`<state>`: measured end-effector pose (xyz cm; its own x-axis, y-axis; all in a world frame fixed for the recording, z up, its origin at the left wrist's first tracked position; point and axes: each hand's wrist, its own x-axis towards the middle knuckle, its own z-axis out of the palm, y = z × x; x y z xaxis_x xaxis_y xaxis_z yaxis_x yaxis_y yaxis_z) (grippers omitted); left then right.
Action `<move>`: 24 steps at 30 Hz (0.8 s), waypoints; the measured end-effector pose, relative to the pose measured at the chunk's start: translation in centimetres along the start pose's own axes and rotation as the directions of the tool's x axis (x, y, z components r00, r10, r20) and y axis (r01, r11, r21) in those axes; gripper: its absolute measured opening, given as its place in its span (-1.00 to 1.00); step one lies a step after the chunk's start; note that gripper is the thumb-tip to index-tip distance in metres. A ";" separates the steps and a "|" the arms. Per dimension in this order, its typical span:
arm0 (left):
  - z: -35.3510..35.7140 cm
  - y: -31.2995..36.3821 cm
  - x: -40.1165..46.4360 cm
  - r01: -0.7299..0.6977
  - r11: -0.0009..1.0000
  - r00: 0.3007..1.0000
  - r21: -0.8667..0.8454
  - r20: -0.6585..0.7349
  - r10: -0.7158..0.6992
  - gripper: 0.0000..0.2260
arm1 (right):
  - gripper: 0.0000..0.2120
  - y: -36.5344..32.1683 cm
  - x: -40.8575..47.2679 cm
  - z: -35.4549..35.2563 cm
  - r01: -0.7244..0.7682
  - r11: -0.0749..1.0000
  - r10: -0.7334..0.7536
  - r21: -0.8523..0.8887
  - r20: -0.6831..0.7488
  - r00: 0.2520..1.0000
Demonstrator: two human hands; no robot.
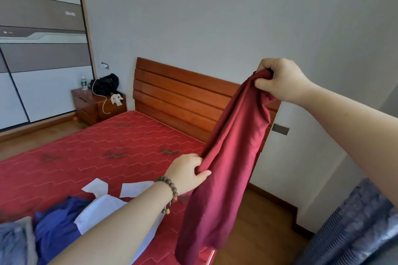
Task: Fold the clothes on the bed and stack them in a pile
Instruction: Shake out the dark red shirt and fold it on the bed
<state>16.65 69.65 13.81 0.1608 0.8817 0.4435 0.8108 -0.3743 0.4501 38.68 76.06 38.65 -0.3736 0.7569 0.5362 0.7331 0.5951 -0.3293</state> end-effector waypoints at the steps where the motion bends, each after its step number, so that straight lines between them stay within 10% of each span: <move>1: 0.9 0.0 -0.6 0.019 1.000 0.999 -0.001 0.029 -0.019 -0.70 | -0.91 0.0 0.0 0.1 -0.011 1.000 0.011 0.006 -0.009 1.000; 13: -0.2 -2.5 -3.1 0.173 0.984 0.985 0.036 0.017 -0.174 -0.57 | -0.92 4.2 -2.7 -1.0 -0.169 0.984 0.169 -0.052 0.000 0.986; 24: -7.4 -2.6 0.5 0.226 0.972 0.926 0.058 -0.322 -0.196 -0.84 | -0.97 9.3 -4.5 -1.6 -0.293 0.956 0.292 0.010 -0.095 0.952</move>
<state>10.43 68.98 18.55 -0.1911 0.7978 0.5718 0.8572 -0.1481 0.4932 48.06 77.74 34.42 -0.0872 0.8687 0.4876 0.8046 0.3500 -0.4797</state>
